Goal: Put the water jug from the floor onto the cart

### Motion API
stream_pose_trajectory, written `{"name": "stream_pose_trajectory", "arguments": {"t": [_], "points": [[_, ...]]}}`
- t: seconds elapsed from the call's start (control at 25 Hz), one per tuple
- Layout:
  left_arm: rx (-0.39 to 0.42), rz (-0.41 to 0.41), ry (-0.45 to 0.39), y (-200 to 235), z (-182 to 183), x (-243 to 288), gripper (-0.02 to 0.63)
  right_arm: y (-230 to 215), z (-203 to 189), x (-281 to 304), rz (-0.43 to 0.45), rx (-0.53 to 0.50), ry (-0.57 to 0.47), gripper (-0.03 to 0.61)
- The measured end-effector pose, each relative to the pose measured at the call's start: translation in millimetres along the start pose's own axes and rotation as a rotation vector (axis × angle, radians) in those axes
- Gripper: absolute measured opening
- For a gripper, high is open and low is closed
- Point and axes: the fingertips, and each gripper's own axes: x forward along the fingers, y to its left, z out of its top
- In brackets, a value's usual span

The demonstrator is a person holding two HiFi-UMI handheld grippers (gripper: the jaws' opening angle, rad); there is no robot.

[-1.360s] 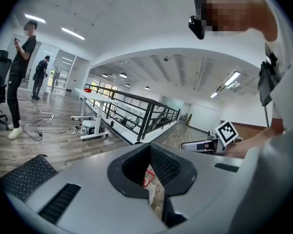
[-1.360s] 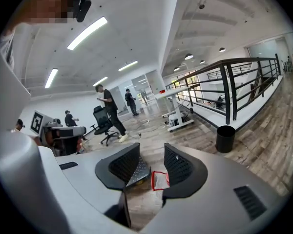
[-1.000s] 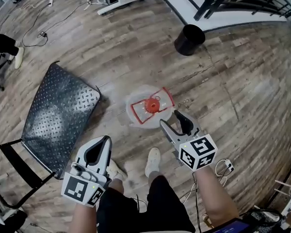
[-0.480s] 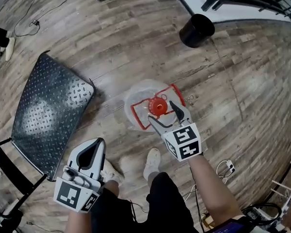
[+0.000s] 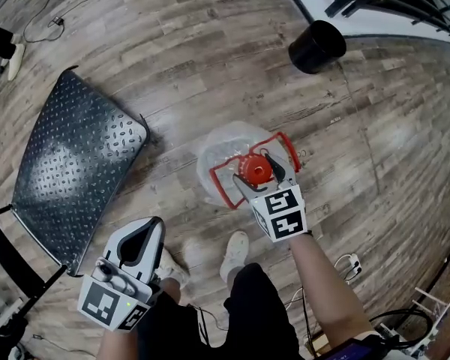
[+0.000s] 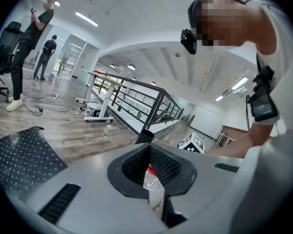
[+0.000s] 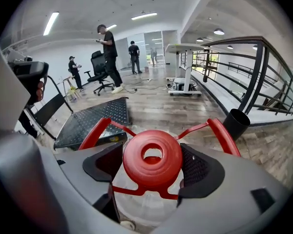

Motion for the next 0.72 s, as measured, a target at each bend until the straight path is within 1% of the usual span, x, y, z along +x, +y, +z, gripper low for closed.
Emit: {"name": "stream_pose_trajectory", "arguments": {"t": [0.16, 0.24, 0.28, 0.32, 0.6, 0.72], "points": [[-0.012, 0.005, -0.005, 4, 1, 0, -0.002, -2, 2, 6, -0.010, 0.009, 0.016, 0.362], [-0.012, 0.010, -0.002, 4, 0, -1, -0.002, -3, -3, 9, -0.035, -0.002, 0.032, 0.352], [-0.012, 0.012, -0.001, 4, -1, -2, -0.002, -4, -4, 10, -0.050, -0.008, 0.029, 0.325], [-0.012, 0.012, -0.001, 4, -1, -2, -0.002, -5, -4, 10, -0.061, -0.010, 0.021, 0.319], [-0.020, 0.014, -0.002, 3, -6, -4, -0.002, -5, -5, 7, -0.083, -0.001, -0.018, 0.316], [-0.018, 0.011, -0.008, 1, -4, -4, -0.002, -6, 5, -1, -0.093, 0.014, -0.054, 0.315]]}}
